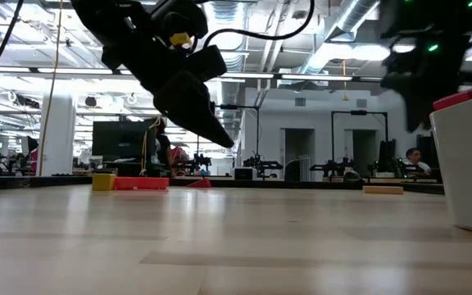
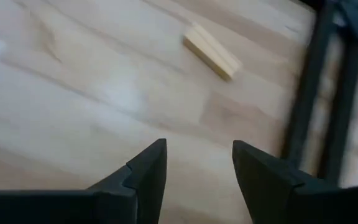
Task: Sort blocks by size
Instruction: Put the large orange game piece into the gray bin
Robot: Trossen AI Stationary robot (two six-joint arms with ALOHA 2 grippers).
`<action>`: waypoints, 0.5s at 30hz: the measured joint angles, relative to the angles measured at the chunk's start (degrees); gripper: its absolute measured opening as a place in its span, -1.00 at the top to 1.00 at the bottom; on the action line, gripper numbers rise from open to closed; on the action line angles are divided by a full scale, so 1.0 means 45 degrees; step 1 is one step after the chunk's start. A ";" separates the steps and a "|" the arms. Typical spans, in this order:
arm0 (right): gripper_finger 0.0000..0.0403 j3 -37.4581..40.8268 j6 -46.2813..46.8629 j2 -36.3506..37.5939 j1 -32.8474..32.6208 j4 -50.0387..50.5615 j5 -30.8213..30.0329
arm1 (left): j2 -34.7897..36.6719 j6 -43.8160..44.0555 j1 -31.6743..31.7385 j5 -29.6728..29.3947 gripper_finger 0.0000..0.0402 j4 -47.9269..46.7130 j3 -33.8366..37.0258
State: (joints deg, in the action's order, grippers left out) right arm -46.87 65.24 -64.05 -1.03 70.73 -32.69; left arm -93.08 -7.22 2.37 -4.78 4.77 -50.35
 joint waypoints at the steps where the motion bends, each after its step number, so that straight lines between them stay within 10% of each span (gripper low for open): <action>1: -0.04 0.0119 -0.0905 -0.0005 0.0682 -0.0771 0.0133 | 0.0000 -0.0002 0.0000 0.0000 0.00 0.0075 0.0000; 15: 0.05 -0.1652 -0.7263 -0.2644 0.7163 -0.3744 0.2475 | 0.0000 0.0423 -0.0069 -0.0105 0.00 0.0323 0.0000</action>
State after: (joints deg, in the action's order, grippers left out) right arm -54.30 32.56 -75.95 31.20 53.89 -21.56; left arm -93.08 -5.32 2.06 -5.25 6.23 -50.35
